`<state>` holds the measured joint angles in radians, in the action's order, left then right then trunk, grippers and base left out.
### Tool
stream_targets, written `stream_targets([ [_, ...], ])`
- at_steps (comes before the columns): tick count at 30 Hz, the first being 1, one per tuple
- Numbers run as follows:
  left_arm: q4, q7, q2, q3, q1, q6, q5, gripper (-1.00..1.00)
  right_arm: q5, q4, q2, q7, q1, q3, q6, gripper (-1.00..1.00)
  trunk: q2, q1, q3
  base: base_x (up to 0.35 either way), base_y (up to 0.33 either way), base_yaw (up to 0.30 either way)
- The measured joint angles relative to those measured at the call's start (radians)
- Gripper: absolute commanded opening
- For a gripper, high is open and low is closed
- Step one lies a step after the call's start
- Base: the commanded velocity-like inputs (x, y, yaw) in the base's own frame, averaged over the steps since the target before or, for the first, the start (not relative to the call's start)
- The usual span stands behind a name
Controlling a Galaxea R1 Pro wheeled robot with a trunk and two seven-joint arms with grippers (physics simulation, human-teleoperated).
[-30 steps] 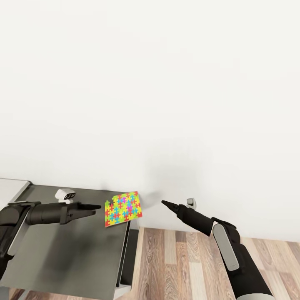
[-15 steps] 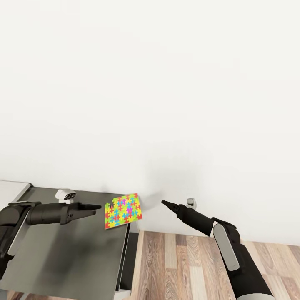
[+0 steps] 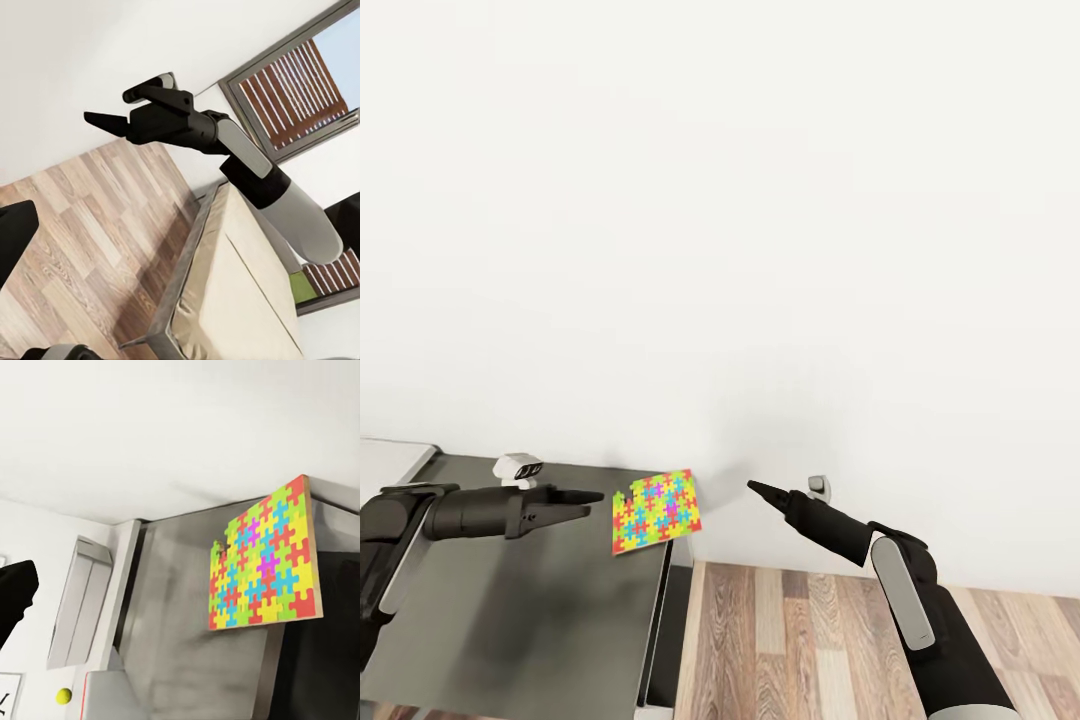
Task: Put all the toys in the child's room - the three board games (two on the bed and one on the table), the two jigsaw puzzles on the table, and the tennis ball on the table - inside the toy box on the table in the child's room.
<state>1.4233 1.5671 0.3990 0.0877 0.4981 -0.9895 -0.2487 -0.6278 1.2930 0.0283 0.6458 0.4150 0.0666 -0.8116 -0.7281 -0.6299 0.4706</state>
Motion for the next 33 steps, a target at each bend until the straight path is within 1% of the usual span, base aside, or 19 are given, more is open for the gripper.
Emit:
stream_targets([
  [9,0.000,0.000,-0.009,0.000,0.000,0.001,0.000,1.00,0.000,0.000,0.000,0.000,0.000,0.001,0.000,1.00,0.000,0.000,-0.015,0.000,0.000,0.000],
  [29,0.000,0.000,-0.010,0.000,0.000,0.002,0.000,1.00,0.000,0.000,-0.003,0.000,0.000,-0.001,-0.001,1.00,0.000,0.000,-0.048,0.000,0.000,0.000],
  [33,0.000,0.000,-0.010,0.000,0.000,0.002,0.000,1.00,0.000,0.000,-0.004,0.000,0.000,-0.001,-0.001,1.00,0.000,0.000,-0.052,0.000,0.000,0.000],
])
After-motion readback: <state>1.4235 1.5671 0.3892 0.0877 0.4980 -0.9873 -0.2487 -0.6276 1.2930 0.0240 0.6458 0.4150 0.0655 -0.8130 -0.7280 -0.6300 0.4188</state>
